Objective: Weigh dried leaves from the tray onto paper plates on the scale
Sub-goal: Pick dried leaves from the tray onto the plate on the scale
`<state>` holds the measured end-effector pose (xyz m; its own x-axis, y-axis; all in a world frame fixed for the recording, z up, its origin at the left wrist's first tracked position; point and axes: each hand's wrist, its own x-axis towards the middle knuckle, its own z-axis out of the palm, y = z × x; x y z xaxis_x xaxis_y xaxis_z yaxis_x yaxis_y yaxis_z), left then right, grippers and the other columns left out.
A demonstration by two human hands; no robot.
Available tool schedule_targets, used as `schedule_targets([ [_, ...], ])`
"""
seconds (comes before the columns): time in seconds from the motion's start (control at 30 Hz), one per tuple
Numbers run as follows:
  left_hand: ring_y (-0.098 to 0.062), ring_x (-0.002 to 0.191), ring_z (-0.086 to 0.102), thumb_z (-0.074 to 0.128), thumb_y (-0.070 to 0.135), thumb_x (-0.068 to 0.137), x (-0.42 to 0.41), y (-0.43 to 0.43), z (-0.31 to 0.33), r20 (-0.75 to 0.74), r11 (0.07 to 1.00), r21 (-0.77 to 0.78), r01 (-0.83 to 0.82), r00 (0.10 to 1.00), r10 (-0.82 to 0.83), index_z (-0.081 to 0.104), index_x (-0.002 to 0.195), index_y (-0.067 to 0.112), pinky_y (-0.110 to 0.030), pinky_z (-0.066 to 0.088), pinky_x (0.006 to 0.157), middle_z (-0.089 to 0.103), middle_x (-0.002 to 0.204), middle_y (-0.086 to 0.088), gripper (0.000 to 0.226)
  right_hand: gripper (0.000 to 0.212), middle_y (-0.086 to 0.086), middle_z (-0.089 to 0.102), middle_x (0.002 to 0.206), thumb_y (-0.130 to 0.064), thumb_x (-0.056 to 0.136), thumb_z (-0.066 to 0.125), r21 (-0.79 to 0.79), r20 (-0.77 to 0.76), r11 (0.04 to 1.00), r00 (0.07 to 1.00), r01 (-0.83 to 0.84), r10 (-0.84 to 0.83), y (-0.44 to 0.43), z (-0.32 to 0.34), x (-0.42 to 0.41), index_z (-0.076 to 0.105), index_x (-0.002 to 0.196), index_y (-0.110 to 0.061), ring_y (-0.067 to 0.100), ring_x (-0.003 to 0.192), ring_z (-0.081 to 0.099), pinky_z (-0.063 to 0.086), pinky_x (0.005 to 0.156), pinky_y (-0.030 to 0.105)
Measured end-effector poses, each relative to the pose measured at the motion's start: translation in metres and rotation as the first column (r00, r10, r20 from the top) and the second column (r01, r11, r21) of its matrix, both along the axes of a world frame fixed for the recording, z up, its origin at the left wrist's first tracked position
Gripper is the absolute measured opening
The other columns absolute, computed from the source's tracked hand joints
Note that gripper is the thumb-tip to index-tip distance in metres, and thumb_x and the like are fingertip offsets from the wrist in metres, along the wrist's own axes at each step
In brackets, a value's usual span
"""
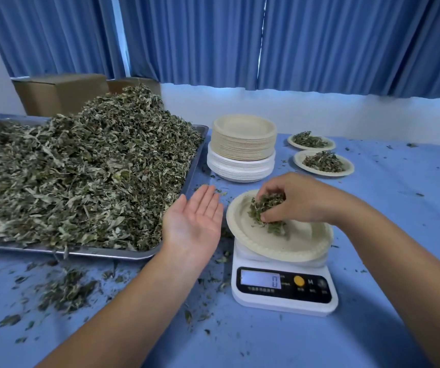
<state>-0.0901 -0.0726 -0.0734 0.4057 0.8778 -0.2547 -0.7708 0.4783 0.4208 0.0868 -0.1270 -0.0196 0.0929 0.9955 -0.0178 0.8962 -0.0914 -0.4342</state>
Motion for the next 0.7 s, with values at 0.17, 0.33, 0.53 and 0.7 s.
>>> schedule_targets([
  [0.17, -0.028, 0.133, 0.042, 0.027, 0.032, 0.104, 0.000, -0.001, -0.001, -0.021, 1.000, 0.011, -0.001, 1.000, 0.001, 0.045, 0.134, -0.003, -0.040, 0.030, 0.111, 0.050, 0.137, -0.017, 0.050, 0.033, -0.023, 0.058, 0.100, -0.042, 0.075, 0.077, -0.070, 0.084, 0.994, 0.992, -0.085, 0.091, -0.005, 0.007, -0.001, 0.065, 0.105, -0.041, -0.007, 0.083, 0.051, 0.039, 0.068, 0.015],
  [0.33, -0.029, 0.133, 0.042, 0.027, 0.032, 0.104, 0.000, 0.000, -0.001, -0.033, 1.000, 0.015, 0.003, 0.999, -0.003, 0.046, 0.133, -0.003, -0.040, 0.031, 0.112, 0.051, 0.136, -0.017, 0.050, 0.027, -0.017, 0.064, 0.108, -0.056, 0.078, 0.067, -0.102, 0.036, 0.993, 0.997, -0.065, 0.069, -0.013, 0.020, 0.002, 0.067, 0.103, -0.047, -0.001, 0.101, 0.058, 0.047, 0.092, 0.027],
  [0.53, -0.028, 0.132, 0.043, 0.028, 0.032, 0.103, 0.000, 0.000, -0.003, -0.060, 0.999, 0.034, 0.007, 0.998, -0.005, 0.047, 0.133, -0.003, -0.039, 0.032, 0.110, 0.052, 0.135, -0.017, 0.049, 0.018, -0.020, 0.069, 0.093, -0.025, 0.092, 0.058, 0.119, 0.097, 0.988, 0.992, -0.097, 0.086, -0.010, 0.015, -0.004, 0.075, 0.097, -0.029, -0.003, 0.091, 0.061, 0.048, 0.080, 0.017],
  [0.7, -0.028, 0.131, 0.045, 0.029, 0.031, 0.103, 0.001, 0.002, -0.004, -0.070, 0.999, 0.031, 0.009, 0.998, -0.007, 0.049, 0.131, -0.002, -0.039, 0.034, 0.108, 0.054, 0.134, -0.017, 0.048, 0.019, -0.021, 0.070, 0.081, -0.014, 0.086, 0.067, 0.048, 0.071, 0.985, 0.984, -0.164, 0.161, -0.008, 0.006, -0.006, 0.075, 0.086, -0.031, -0.007, 0.079, 0.063, 0.050, 0.072, 0.013],
])
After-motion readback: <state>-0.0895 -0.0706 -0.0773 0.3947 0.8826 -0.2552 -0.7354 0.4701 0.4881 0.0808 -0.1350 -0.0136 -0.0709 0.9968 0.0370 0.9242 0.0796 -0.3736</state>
